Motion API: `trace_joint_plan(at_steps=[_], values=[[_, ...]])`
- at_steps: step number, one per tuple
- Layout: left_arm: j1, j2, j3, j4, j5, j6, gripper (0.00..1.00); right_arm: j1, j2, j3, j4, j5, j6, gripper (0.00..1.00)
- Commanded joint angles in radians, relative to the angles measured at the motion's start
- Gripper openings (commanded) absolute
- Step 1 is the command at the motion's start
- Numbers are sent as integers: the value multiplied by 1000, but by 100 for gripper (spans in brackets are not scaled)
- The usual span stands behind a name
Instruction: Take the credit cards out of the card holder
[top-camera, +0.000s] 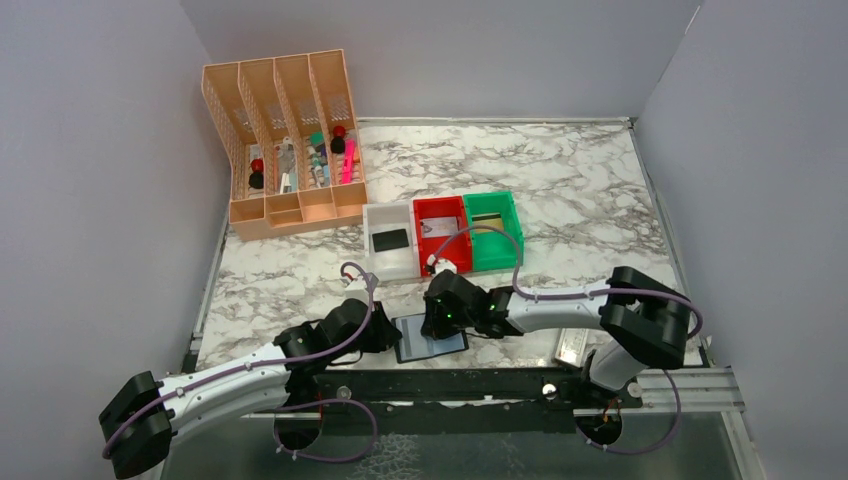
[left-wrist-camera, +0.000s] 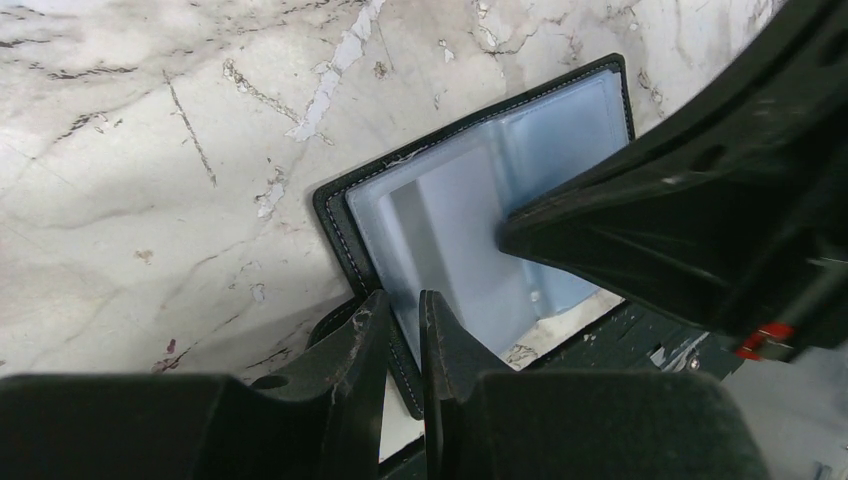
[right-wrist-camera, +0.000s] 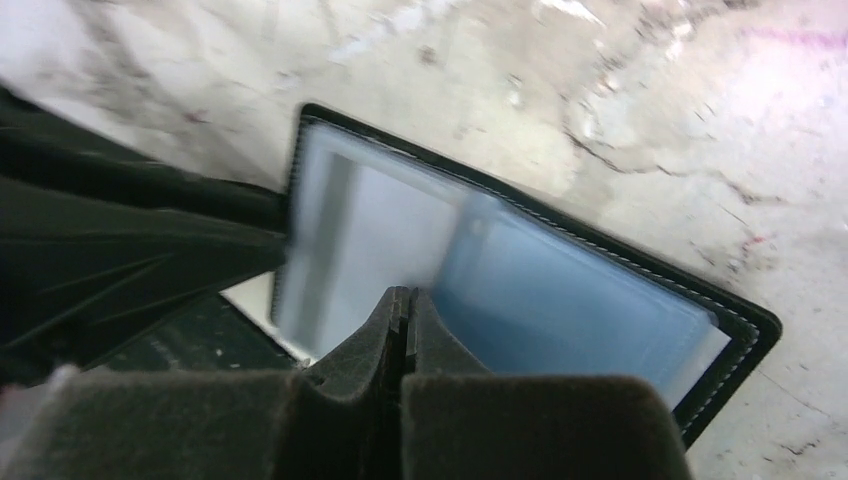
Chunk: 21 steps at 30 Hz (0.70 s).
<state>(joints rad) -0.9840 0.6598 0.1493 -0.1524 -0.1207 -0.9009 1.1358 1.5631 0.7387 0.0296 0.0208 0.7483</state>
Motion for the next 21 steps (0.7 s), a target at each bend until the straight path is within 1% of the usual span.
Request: trace_joint_plan(at_steps=[1,5,14,19,21], values=[[-5,-6,18,4,4,6,21,5,69,13,-107,91,14,1],[-5,-9,19,0,1,7,21,4,72,-28,-139,155,58,1],[-5,-11,42,-3,15,17,21,4,89,-54,-170,194,78,1],[-5,-35,53,-8,17,19,28,4,92,-43,-219,234,77,1],[-5,-42,56,-8,21,20,29,4,88,-45,-234,249,81,1]])
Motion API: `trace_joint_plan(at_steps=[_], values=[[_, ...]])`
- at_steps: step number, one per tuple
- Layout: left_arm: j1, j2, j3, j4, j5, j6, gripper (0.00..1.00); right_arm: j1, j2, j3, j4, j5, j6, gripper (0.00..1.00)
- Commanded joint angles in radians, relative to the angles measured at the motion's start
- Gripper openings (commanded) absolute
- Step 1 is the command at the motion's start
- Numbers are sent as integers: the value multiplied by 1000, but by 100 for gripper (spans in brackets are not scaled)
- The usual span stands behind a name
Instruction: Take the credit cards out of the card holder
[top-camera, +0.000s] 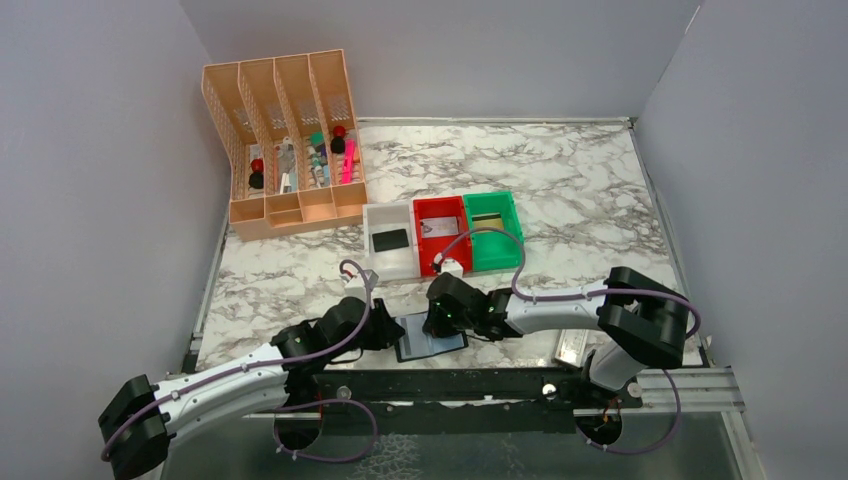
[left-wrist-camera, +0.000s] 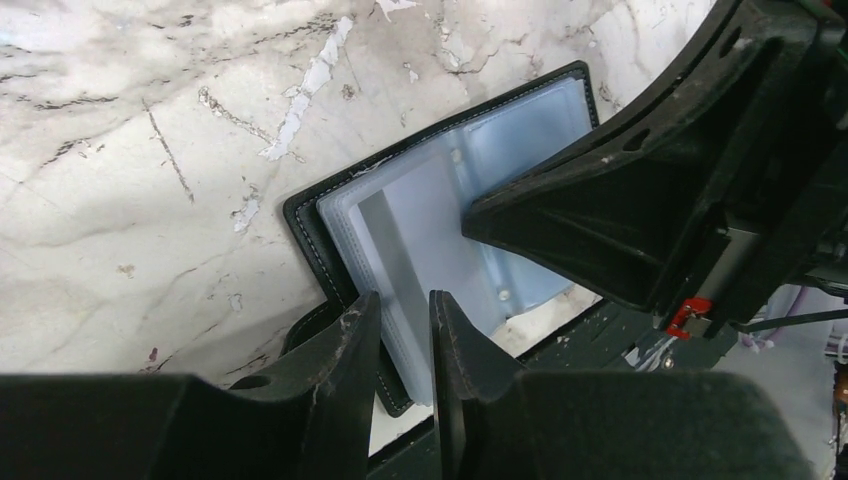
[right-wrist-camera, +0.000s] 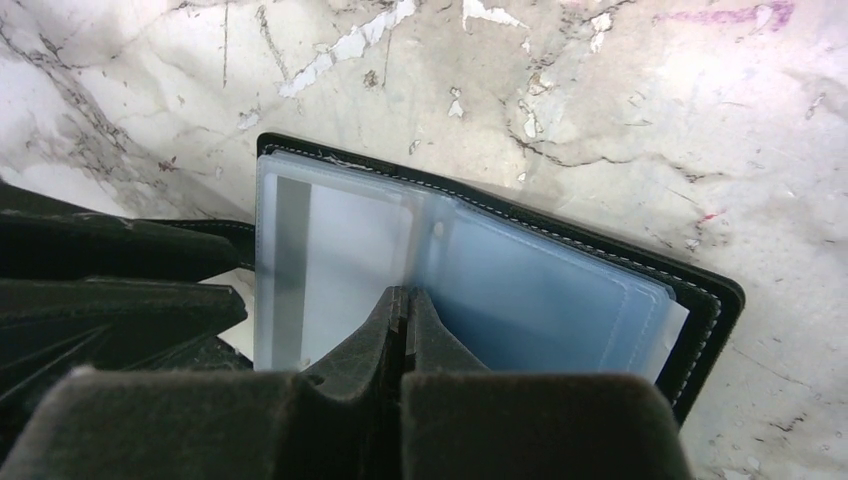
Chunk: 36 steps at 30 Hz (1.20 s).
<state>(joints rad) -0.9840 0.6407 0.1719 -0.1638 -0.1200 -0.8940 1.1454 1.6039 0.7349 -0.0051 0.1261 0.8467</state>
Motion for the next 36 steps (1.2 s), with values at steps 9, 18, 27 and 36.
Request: trace_joint_plan(at_steps=[9,18,27,36], values=[[-5,7,42,19,46,26,29,-6,39,-66,-208,155,-5,1],[-7,78,47,54,77,33,30,-6,45,-74,-213,157,-1,1],[-7,106,51,55,72,18,30,-6,39,-82,-186,139,0,1],[-19,46,72,101,98,31,29,-6,46,-84,-169,129,-3,1]])
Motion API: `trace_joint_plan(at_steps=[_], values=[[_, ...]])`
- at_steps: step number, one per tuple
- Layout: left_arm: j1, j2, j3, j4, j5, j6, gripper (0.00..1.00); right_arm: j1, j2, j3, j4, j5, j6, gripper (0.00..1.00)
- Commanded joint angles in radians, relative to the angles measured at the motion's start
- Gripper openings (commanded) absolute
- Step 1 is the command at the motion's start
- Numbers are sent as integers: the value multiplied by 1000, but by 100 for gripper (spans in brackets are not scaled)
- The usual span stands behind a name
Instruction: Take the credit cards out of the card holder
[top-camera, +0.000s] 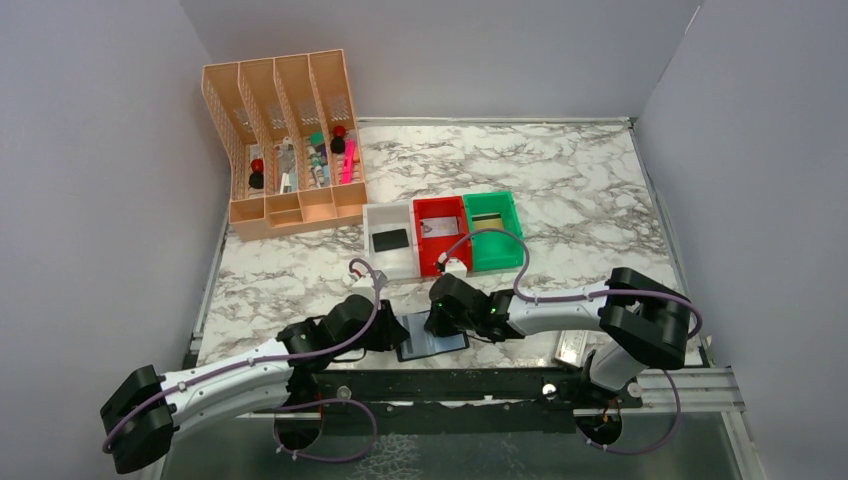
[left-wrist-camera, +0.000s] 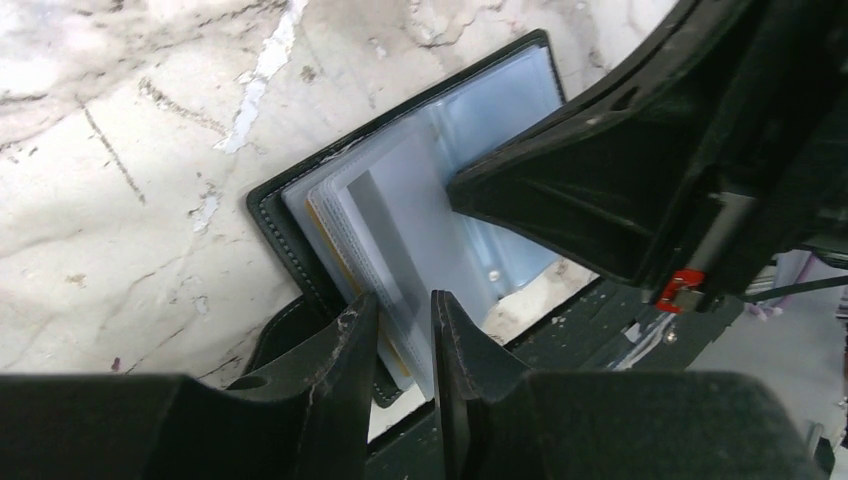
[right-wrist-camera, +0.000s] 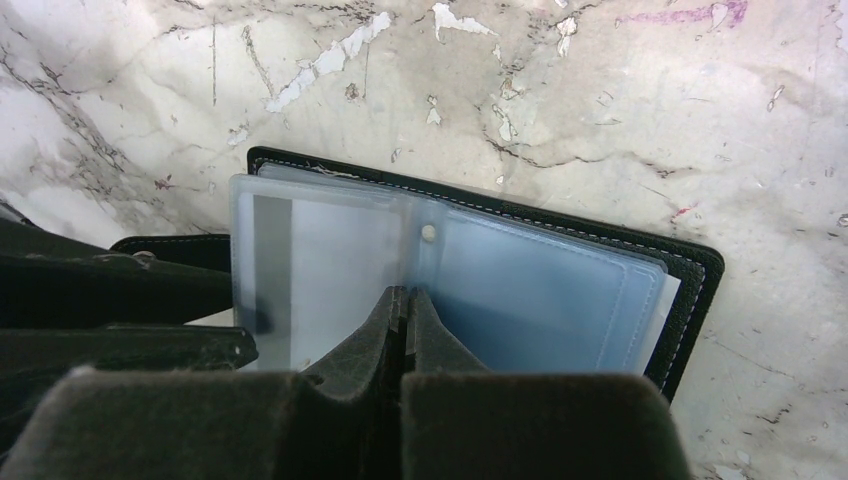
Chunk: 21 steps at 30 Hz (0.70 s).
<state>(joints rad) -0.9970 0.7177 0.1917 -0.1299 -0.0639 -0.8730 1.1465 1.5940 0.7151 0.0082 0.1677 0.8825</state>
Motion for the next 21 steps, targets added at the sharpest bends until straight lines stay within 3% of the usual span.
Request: trace_joint_plan(at_steps=[1,10,21], values=[[-8,-32,54,70,48,11,29,-7,59,-64,-181,86,-39,1],[-21,25,69,78,55,15,28,-7,62,-62,-174,77,-43,1],[-66,135,147,-16,-31,17,32,-7,60,-64,-169,74,-45,1]])
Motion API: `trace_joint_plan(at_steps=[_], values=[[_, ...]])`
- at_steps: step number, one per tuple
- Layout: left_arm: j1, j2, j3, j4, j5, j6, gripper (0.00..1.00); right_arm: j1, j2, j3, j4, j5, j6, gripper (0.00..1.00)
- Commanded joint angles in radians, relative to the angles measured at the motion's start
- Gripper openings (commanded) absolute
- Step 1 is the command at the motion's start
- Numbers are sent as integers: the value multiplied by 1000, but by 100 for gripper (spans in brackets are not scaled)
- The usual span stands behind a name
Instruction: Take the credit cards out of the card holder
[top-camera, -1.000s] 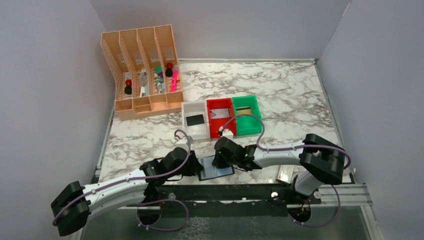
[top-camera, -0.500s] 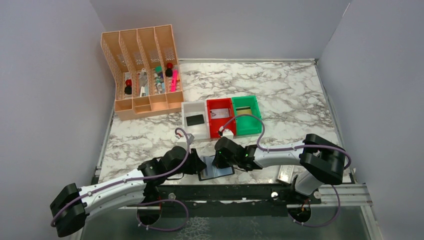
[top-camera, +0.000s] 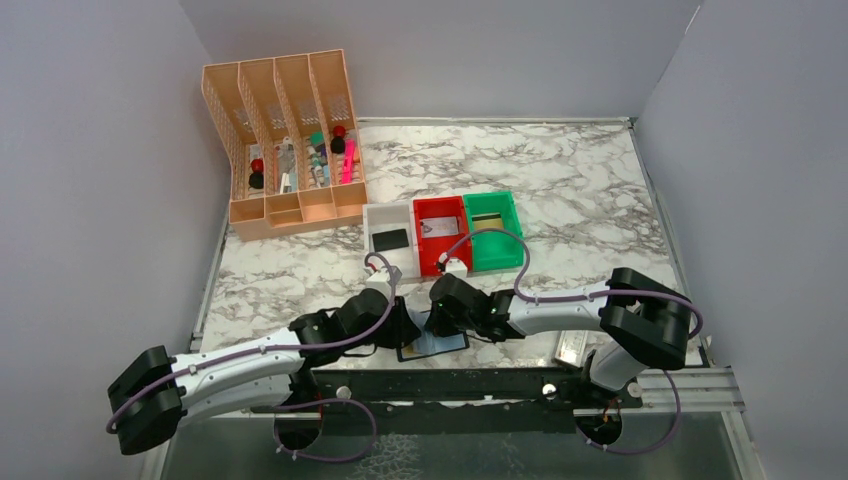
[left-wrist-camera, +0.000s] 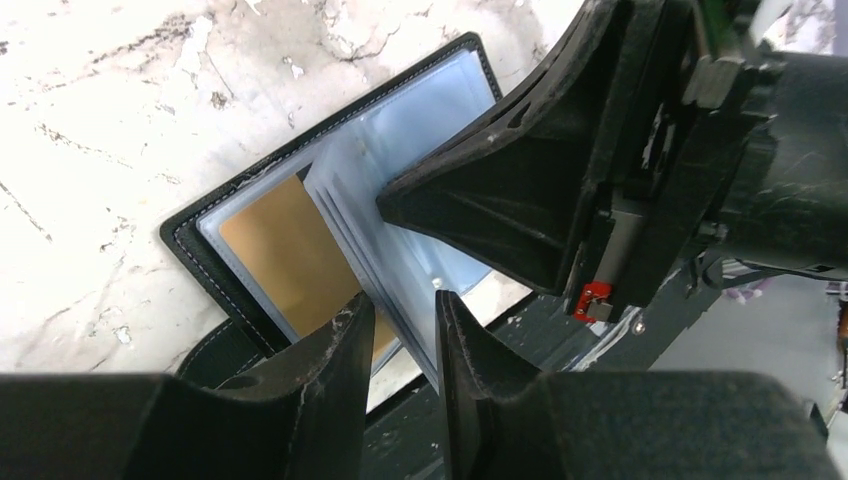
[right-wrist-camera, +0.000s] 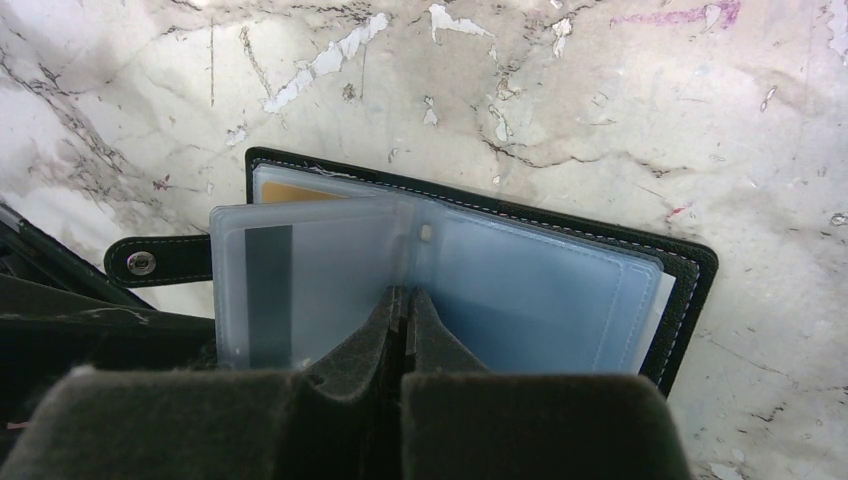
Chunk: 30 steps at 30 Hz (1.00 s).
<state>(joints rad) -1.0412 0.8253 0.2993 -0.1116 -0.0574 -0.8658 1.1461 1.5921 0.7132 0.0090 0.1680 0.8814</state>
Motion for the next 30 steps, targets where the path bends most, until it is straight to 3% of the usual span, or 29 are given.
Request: trace_joint_plan(at_steps=[1,8,30], values=[[-26,33,45,-49,-48,9,33,-6,62,-61,-169,73,-44,1],[-40,5,72,-133,-113,-6,34,-6,65,-61,-164,69,-45,1],[-56,2,97,-188,-149,-9,40,-6,69,-52,-158,55,-53,1]])
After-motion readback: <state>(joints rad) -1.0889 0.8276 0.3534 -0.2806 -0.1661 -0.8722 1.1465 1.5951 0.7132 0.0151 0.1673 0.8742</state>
